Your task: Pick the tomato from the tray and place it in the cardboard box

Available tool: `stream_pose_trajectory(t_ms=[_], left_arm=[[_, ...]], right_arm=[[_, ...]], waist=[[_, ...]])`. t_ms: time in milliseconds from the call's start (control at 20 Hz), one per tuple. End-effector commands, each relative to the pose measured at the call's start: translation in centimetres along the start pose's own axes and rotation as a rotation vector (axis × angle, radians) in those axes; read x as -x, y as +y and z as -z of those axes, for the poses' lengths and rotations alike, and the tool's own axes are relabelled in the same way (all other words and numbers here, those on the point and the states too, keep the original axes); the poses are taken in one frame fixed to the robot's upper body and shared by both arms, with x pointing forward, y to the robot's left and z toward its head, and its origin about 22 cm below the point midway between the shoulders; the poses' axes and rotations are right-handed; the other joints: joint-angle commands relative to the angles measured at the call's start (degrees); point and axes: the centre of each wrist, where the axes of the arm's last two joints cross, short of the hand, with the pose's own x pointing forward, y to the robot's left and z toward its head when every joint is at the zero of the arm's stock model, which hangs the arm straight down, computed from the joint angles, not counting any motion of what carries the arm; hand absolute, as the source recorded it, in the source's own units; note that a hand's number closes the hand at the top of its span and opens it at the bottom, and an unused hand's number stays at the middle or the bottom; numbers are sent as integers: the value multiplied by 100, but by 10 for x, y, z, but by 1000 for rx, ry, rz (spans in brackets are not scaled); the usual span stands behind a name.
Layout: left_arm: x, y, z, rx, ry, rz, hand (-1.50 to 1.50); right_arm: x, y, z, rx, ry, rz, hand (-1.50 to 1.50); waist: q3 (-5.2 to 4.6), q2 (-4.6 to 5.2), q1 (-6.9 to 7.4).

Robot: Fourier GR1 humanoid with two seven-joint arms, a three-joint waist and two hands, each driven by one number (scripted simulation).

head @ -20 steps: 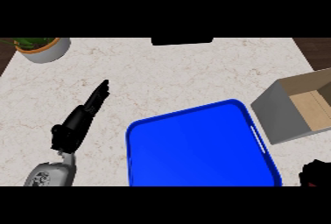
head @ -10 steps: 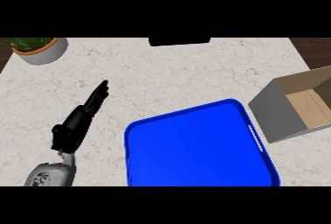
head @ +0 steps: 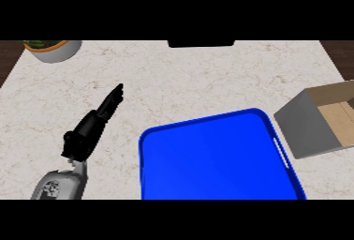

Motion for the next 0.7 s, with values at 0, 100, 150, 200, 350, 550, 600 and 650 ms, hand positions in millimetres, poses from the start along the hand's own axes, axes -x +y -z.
stream_pose_trajectory(t_ms=[0, 100, 150, 200, 350, 550, 600, 650], left_arm=[[2, -12, 6, 31, -11, 16, 0], [-7, -17, 3, 28, -11, 1, 0], [9, -6, 9, 32, -17, 14, 0], [10, -3, 8, 34, -26, 0, 0], [-1, -11, 16, 39, -15, -6, 0], [0, -1, 21, 37, -31, -3, 0], [4, -4, -1, 31, -33, -1, 0], [0, -4, 16, 18, -19, 4, 0]], right_arm=[[2, -27, 6, 63, 65, 13, 150], [-12, -41, 19, 66, 57, 6, 150], [-6, -36, 21, 90, 83, 26, 150], [6, -26, 22, 71, 95, 9, 150], [7, -58, 38, 72, 92, 70, 150], [-4, -41, 76, 62, 105, 54, 150], [20, -36, 75, 73, 130, 65, 150], [14, -33, 73, 81, 134, 90, 150]], waist=[[4, 34, 152], [3, 29, 175], [4, 42, 174], [8, 43, 200], [6, 41, 195], [6, 50, 234], [10, 47, 288], [9, 42, 221]])
